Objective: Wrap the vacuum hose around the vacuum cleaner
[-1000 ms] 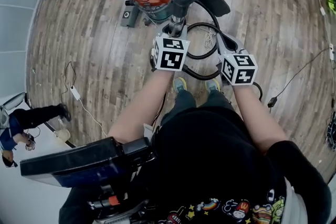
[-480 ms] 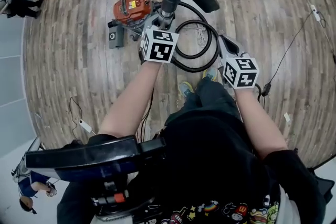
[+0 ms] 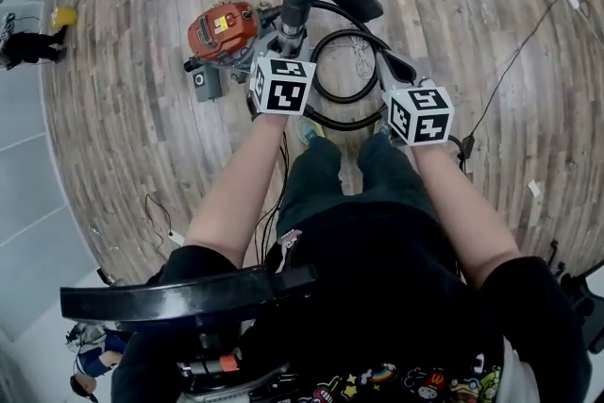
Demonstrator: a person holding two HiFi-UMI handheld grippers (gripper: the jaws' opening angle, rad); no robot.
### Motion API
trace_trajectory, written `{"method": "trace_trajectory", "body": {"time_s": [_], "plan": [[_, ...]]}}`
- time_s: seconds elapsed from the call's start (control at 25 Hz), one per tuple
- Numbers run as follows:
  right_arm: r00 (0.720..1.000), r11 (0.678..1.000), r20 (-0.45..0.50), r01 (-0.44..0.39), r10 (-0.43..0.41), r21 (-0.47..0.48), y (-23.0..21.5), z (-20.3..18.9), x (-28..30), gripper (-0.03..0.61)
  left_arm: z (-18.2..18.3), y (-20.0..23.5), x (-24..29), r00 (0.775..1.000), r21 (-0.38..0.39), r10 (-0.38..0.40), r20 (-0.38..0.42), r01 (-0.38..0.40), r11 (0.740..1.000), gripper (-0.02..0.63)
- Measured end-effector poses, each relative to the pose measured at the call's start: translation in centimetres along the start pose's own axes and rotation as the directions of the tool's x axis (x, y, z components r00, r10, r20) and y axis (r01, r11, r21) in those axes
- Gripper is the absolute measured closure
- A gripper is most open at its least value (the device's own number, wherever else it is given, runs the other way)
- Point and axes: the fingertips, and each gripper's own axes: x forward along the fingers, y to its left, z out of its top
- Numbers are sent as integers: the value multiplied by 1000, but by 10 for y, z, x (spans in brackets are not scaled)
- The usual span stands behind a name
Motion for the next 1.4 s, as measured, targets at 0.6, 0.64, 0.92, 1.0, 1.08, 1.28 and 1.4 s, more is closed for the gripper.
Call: {"method": "trace_trajectory", "body": {"time_s": [0.6,0.64,0.92,1.0,1.08,1.28,1.4], "plan": [[976,969,34,208,-215,132,-38,-130,191,557,-71,31,228,979,246,-197,44,181,952,460],[975,968,37,212,-219,132,-44,-141,206,557,-79,29,247,978,254,-203,47,185,949,460],[961,958,55,262,-270,119,-114,-200,282,557,-117,7,354,971,254,-223,87,194,947,460],[956,953,58,280,-288,119,-130,-213,296,557,-121,3,377,968,250,-230,102,198,948,460],[952,949,62,292,-300,116,-146,-224,309,557,-124,-2,400,965,246,-236,118,202,948,460],[937,938,89,326,-337,120,-195,-254,346,557,-132,-26,465,949,266,-273,160,224,937,462],[922,925,102,360,-373,120,-228,-273,368,557,-133,-40,509,938,281,-291,189,232,931,462]]}}
